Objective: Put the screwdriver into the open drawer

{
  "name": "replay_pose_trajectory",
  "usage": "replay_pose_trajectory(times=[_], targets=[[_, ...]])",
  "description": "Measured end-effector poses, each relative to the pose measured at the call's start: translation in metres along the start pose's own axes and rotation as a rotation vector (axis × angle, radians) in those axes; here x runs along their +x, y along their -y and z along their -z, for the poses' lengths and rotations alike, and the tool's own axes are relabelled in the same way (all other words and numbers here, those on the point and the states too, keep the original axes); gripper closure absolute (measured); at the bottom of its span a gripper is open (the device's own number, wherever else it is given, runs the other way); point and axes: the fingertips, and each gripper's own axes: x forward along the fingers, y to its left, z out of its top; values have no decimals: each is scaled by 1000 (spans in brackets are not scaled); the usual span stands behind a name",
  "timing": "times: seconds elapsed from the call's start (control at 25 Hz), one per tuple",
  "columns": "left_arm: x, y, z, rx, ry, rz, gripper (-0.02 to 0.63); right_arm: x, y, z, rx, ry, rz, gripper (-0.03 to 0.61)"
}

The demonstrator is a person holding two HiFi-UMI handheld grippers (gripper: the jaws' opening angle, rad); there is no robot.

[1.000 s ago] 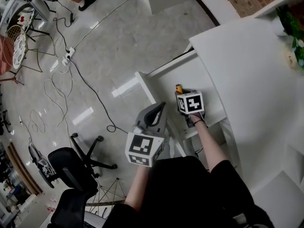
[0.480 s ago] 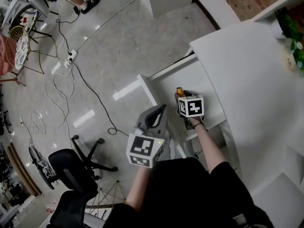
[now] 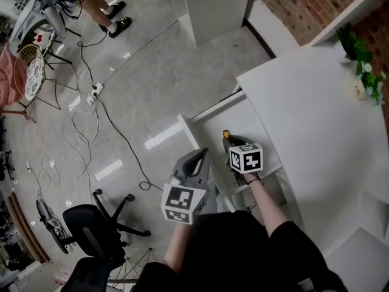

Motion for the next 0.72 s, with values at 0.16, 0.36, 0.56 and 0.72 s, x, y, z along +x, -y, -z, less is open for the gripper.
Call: replay_pose_trajectory(times=[0.16,0.36,0.56,0.72], targets=[[-11,3,-9,5,20,-6,605,-25,-21,-11,-44,58,-40,541],[-23,7,-22,18,50,-11,604,-56,-40,-30,-72,128,-81,551],[-35,10,-32,31,79,-13,605,-90,-56,-47,-86,204,-113,552],[-45,10,-40,36,109,-21,604,-115,-67,-59,-112,264,-140,555]])
